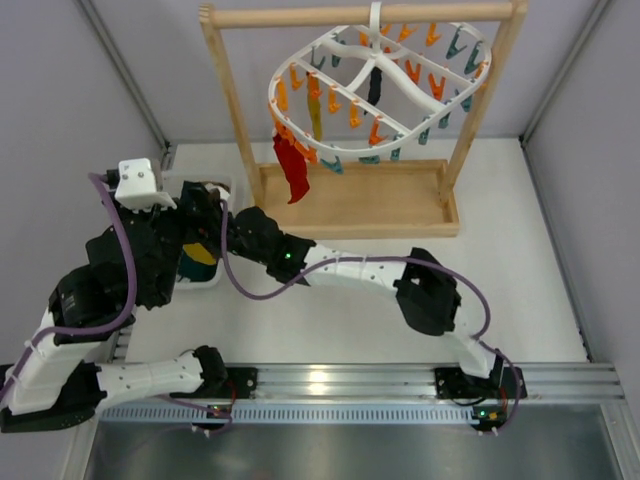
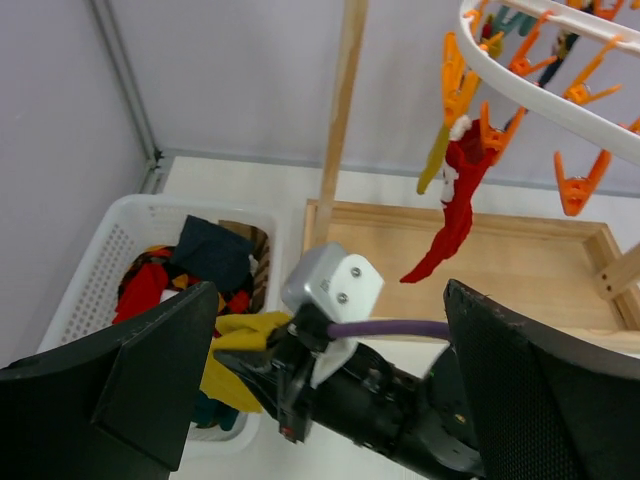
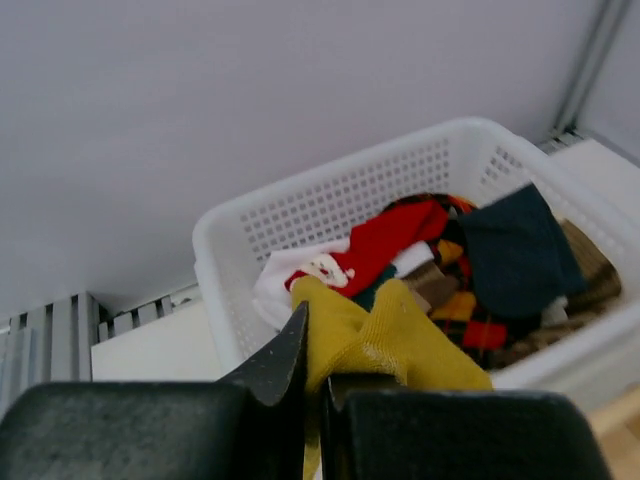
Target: Remove the socks clipped to the hanger
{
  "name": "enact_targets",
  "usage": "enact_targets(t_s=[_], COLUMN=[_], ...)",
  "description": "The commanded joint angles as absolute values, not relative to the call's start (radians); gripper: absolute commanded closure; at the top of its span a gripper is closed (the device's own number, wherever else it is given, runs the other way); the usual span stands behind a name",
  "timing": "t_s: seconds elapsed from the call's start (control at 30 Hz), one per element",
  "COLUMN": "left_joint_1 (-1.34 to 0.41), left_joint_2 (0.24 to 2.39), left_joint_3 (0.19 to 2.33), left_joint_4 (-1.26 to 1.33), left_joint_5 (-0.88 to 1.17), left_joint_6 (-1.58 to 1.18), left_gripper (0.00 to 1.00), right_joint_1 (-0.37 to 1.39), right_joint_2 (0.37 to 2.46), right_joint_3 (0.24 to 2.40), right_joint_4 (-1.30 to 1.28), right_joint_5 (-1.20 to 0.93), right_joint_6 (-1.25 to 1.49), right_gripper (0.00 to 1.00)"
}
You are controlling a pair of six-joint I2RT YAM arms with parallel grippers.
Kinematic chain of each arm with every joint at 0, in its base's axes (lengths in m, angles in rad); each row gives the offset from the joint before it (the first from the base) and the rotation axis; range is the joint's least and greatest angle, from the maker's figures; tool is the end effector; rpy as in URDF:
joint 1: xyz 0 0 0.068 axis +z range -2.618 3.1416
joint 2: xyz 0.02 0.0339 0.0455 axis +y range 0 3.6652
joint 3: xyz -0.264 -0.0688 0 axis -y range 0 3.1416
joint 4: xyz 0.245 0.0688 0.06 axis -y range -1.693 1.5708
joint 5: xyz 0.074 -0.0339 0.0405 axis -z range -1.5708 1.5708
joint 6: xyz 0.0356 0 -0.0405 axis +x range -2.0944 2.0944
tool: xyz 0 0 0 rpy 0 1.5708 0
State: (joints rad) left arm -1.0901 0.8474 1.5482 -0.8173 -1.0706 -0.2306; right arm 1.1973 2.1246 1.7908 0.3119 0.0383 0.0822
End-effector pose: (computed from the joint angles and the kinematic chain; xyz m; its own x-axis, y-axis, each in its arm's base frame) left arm 0.0667 -0.0603 0.5046 -0.0574 -0.1270 -0.9902 0.0094 0.9918 -0.1277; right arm 0.1908 0.4832 0.3121 -0.0832 0.0125 -0.9965 -0.9127 0.4006 0.0813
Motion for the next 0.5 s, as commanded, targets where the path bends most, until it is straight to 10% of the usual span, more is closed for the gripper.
enact_targets(t_s=[0.0,0.17,0.2,0.23,0.47], left_joint_1=[-1.095,-1.095,-1.095,-1.095,-1.095], left_joint_2=[0.851,0.831,0.828,0.822,0.79], left_joint_3=[1.574,1.56,1.549,1.545,1.509], left_joint_4=[-0.79,-0.79,-0.79,-0.79,-0.792], left_joint_5=[-1.077,-1.118,-1.12,-1.124,-1.138], left_joint_6=[-0.229,-0.242,-0.245,-0.247,-0.264], left_gripper=[0.02,0.02,0.02,0.02,0.02], right_joint_1=[1.175,1.164,1.161,1.152,1.135], right_joint_2=[2.314,2.494,2.532,2.542,2.387], right_joint_3=[2.061,2.31,2.36,2.37,2.157], right_joint_4=[0.186,0.153,0.138,0.138,0.205], right_joint_5=[-0.058,-0.129,-0.144,-0.147,-0.15], right_joint_6=[0.049,0.02,0.02,0.029,0.012], right_gripper=[1.0,0.88,0.43,0.29,0.11])
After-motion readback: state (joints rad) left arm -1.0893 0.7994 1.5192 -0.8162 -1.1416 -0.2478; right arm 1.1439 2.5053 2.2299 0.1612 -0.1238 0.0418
